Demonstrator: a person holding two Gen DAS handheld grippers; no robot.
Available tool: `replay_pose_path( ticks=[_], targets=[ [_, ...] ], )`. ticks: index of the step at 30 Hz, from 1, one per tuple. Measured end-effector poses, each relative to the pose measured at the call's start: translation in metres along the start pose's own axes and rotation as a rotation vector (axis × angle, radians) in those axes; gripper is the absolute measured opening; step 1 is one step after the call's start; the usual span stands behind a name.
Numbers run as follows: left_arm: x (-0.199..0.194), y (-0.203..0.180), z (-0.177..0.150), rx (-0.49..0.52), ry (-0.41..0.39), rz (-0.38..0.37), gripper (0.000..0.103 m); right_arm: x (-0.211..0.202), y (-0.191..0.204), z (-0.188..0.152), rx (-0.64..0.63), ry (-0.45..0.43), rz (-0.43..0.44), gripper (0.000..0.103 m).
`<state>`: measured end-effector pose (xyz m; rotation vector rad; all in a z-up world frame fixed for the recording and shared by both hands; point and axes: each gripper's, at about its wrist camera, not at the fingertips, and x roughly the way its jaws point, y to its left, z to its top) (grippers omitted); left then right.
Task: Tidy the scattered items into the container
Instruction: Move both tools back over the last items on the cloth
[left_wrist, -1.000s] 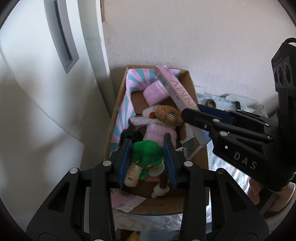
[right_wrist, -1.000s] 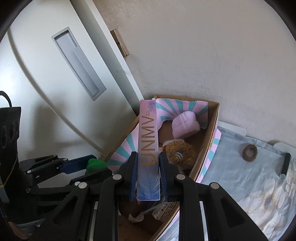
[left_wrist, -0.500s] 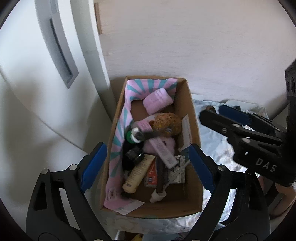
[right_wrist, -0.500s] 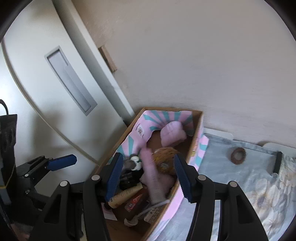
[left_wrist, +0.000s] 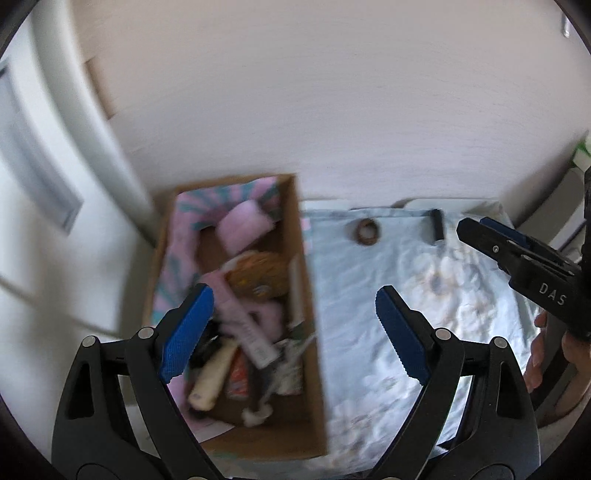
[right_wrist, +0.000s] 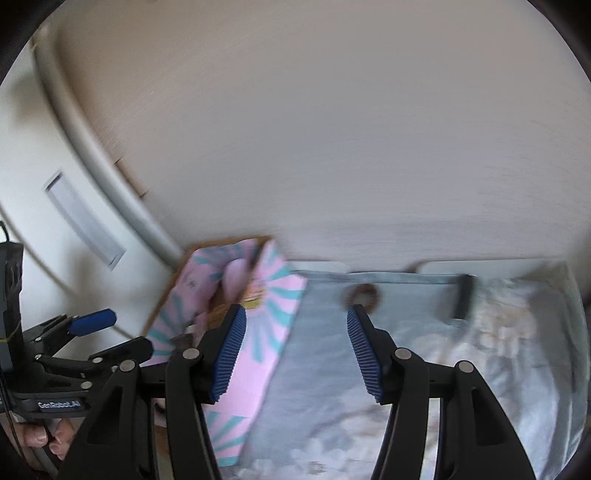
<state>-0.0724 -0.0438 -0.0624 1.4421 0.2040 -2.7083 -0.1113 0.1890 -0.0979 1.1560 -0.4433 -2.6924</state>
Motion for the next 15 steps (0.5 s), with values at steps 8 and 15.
replay_pose_path(
  ticks=[8,15],
  targets=[
    [0.049,-0.064,0.039,0.012,0.013,-0.123,0.099,-0.019,-0.070,0.005,0.060,-0.034,-0.158,0.053],
    [0.155,-0.095,0.043,-0.021,0.161,-0.116,0.097,0.031,-0.122,-0.011,0.073,0.064,-0.258,0.053]
  ],
)
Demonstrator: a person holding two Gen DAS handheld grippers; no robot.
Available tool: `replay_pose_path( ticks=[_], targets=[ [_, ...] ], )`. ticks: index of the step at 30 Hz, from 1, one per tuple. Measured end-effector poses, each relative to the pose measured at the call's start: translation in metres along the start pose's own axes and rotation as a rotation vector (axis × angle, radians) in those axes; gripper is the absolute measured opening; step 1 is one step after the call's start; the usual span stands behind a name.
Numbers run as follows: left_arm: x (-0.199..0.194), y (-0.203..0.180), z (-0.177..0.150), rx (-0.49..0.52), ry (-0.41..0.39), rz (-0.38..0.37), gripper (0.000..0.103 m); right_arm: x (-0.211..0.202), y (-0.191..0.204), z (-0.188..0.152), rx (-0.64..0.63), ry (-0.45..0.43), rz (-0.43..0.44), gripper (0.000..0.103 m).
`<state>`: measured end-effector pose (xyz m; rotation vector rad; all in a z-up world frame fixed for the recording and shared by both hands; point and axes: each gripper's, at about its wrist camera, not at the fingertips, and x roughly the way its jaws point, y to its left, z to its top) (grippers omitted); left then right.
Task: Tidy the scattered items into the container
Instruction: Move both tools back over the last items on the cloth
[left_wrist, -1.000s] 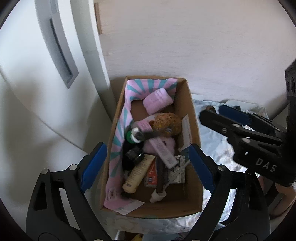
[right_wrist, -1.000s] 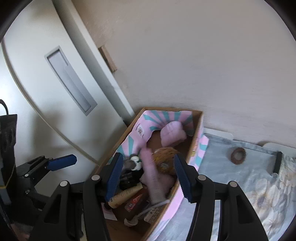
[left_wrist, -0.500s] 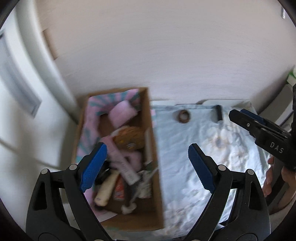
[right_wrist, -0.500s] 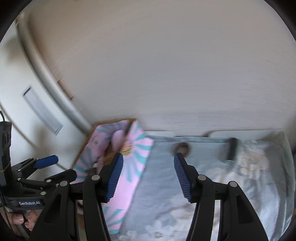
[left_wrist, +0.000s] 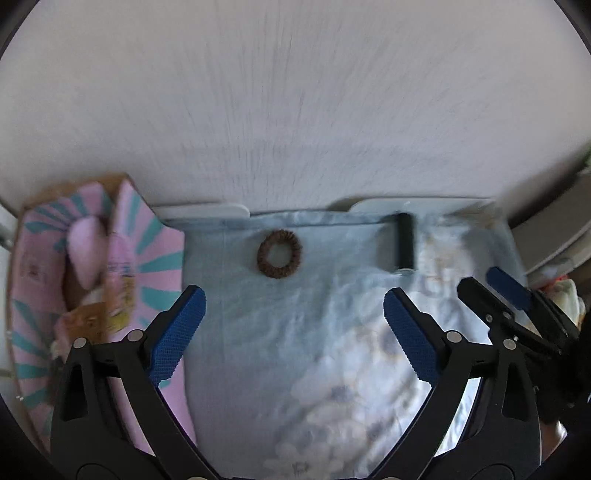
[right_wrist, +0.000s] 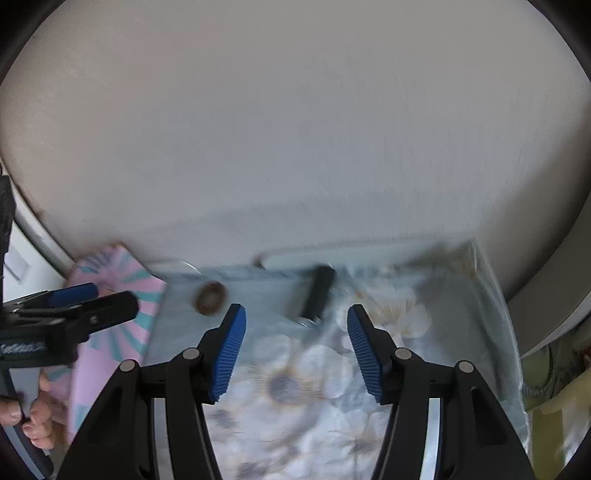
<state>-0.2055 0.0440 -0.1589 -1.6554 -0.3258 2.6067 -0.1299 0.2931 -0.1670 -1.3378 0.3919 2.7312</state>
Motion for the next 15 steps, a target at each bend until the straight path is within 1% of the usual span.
replay_pose_path(
  ticks=[3,9,15],
  targets=[
    [0.019,0.003,0.000,-0.018,0.010,-0.023,0.097,0.028,-0.007,-0.003,0.013,0.040,-0.022,0.053],
    [0.057,0.011,0.005,-0.040,0.040,0.006,0.097,0.055,-0.002,-0.002,-0.019,0.066,-0.025,0.053],
    [0.077,0.012,0.004,-0.034,0.042,0.022,0.089,0.074,-0.001,0.001,-0.038,0.074,-0.021,0.053]
  ],
)
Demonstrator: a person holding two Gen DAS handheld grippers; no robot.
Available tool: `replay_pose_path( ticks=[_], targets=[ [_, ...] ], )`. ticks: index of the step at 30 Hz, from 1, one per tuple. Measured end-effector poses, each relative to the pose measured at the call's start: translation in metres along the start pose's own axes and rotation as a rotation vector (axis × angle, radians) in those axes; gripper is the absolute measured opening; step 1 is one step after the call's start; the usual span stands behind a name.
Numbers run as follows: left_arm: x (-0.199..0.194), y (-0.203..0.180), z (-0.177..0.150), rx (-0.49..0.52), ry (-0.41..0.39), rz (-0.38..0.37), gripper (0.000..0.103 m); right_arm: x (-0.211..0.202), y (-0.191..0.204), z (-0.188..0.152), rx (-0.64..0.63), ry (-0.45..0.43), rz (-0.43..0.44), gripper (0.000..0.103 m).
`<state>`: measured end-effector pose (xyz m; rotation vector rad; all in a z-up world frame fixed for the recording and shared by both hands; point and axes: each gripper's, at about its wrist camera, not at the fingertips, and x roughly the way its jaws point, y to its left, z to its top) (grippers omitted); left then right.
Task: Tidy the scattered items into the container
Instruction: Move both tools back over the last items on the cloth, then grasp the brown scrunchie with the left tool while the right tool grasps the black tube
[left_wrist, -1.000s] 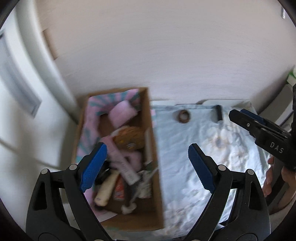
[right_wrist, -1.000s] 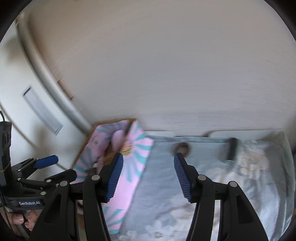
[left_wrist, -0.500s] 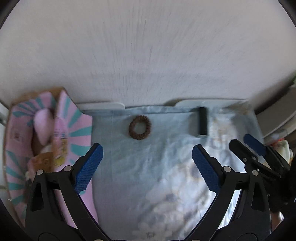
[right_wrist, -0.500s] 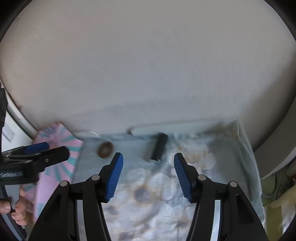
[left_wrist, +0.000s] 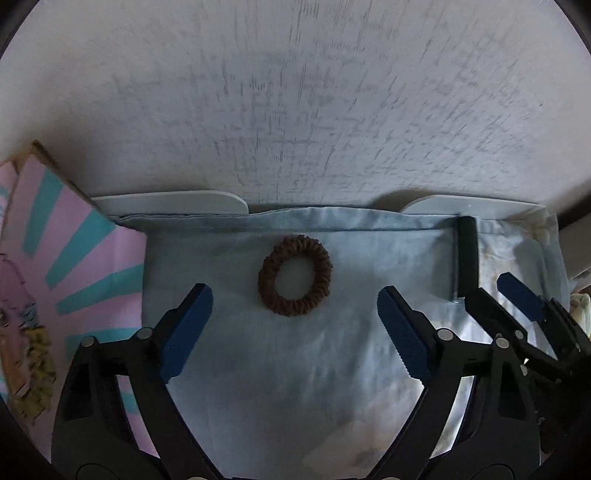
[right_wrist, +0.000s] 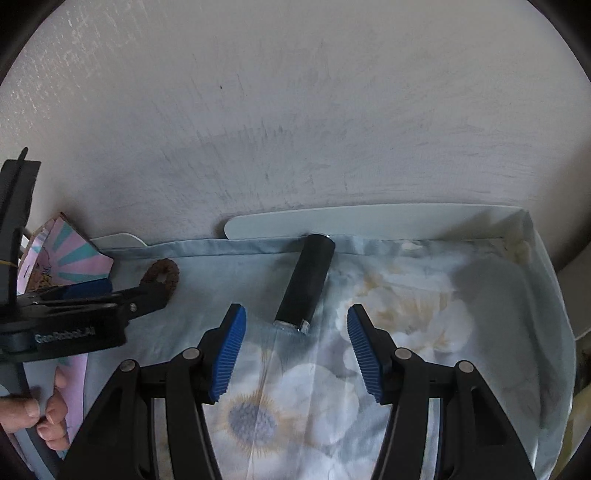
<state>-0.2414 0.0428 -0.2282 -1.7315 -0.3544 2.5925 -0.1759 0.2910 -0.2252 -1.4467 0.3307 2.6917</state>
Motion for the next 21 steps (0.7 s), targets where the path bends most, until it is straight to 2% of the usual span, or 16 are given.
replay_pose_path(
  ticks=[9,11,13,14,15,17,19,21],
  targets=[
    [0.008,0.000,-0.010,0.024,-0.041,0.041,0.084,0.018,-0.003,0.003,-0.009,0.005,0.008,0.053],
    [0.008,-0.002,-0.012,0.039,-0.049,0.057,0.079,0.022,-0.002,0.002,-0.025,0.012,0.000,0.053],
    [0.005,-0.003,-0.014,0.051,-0.068,0.072,0.065,0.024,-0.003,0.000,-0.031,0.010,-0.007,0.052],
    [0.004,-0.002,-0.015,0.051,-0.075,0.075,0.061,0.024,-0.003,0.000,-0.037,0.003,-0.012,0.048],
    [0.003,0.000,-0.016,0.048,-0.082,0.074,0.054,0.023,-0.002,-0.001,-0.049,-0.001,-0.027,0.045],
    [0.001,0.003,-0.016,0.036,-0.091,0.078,0.041,0.023,-0.001,-0.001,-0.067,-0.006,-0.044,0.034],
    [-0.001,0.006,-0.015,0.024,-0.094,0.075,0.019,0.022,-0.002,-0.001,-0.075,-0.012,-0.069,0.025],
    [-0.002,0.009,-0.016,0.011,-0.095,0.062,0.015,0.021,-0.003,0.000,-0.065,-0.015,-0.061,0.024]
  ],
)
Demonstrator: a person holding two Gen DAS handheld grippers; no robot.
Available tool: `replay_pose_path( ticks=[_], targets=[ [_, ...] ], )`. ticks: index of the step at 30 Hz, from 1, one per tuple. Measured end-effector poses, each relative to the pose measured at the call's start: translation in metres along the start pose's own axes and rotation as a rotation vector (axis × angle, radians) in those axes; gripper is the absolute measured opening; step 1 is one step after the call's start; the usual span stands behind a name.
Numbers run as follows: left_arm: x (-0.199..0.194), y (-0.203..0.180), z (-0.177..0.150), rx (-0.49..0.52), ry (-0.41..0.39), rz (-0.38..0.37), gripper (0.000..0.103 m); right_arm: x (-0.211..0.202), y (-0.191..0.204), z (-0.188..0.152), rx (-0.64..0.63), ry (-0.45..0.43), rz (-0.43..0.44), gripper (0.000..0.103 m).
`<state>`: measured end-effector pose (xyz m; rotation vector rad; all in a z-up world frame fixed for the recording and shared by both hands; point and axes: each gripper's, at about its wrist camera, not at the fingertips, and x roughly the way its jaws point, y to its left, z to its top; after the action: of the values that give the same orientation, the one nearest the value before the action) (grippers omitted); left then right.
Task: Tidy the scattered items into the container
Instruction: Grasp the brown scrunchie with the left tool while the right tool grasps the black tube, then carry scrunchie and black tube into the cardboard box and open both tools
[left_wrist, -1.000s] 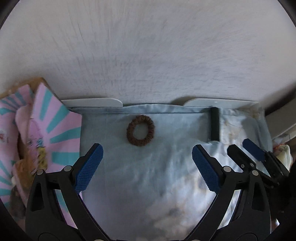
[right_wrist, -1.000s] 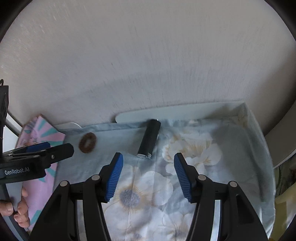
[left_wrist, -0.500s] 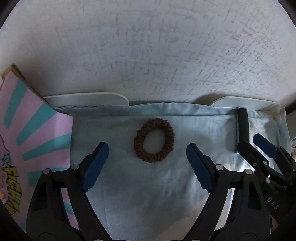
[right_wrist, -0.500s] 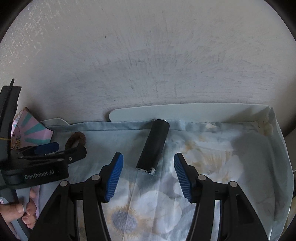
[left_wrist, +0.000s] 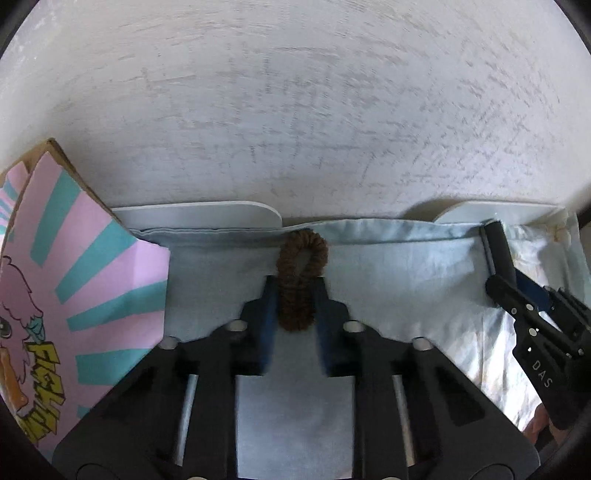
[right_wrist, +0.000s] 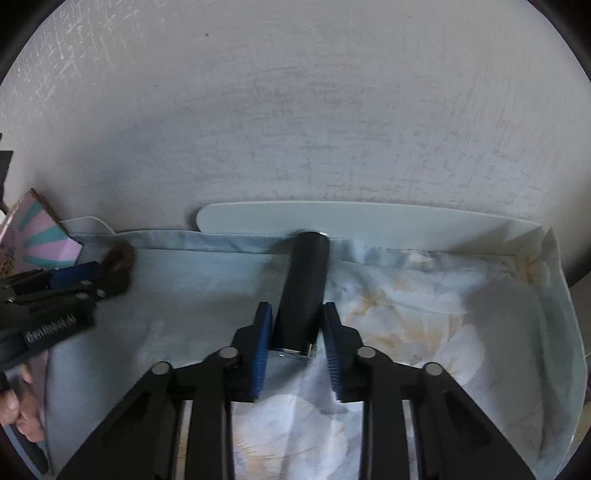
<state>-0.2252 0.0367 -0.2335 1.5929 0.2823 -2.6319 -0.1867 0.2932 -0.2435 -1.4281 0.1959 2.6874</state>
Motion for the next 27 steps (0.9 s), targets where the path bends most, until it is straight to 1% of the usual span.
replay_pose_path(
  ticks=[3,7,10,13,16,18,19,21,24,26,27],
  targets=[
    [-0.008,-0.001,-0.002,0.003,-0.021,-0.006,0.014,-0.005,-0.004,-0.001,0.018,-0.016,0.006,0.021],
    [-0.025,-0.012,-0.002,0.046,-0.054,-0.011,0.014,-0.019,-0.007,-0.002,0.024,-0.035,0.013,0.021],
    [-0.040,-0.017,-0.002,0.050,-0.054,-0.034,0.014,-0.030,-0.010,-0.003,0.026,-0.042,0.015,0.021],
    [-0.066,-0.015,-0.004,0.036,-0.076,-0.050,0.014,-0.047,-0.010,-0.003,0.023,-0.053,0.024,0.021],
    [-0.104,-0.007,-0.008,0.007,-0.110,-0.065,0.014,-0.073,-0.004,0.002,0.012,-0.074,0.049,0.021],
    [-0.134,0.006,-0.009,-0.011,-0.130,-0.077,0.014,-0.094,0.006,0.008,-0.011,-0.096,0.070,0.021],
    [-0.141,0.006,0.000,-0.024,-0.138,-0.081,0.014,-0.105,0.013,0.012,-0.024,-0.103,0.090,0.021],
    [-0.171,0.019,-0.006,-0.048,-0.164,-0.085,0.014,-0.126,0.029,0.018,-0.050,-0.123,0.131,0.021],
    [-0.219,0.050,-0.023,-0.080,-0.205,-0.039,0.014,-0.158,0.062,0.026,-0.102,-0.157,0.219,0.021],
    [-0.243,0.073,-0.032,-0.105,-0.224,0.011,0.014,-0.173,0.084,0.034,-0.132,-0.173,0.275,0.021],
    [-0.257,0.089,-0.038,-0.117,-0.228,0.041,0.014,-0.180,0.098,0.033,-0.142,-0.176,0.296,0.021]
  ],
)
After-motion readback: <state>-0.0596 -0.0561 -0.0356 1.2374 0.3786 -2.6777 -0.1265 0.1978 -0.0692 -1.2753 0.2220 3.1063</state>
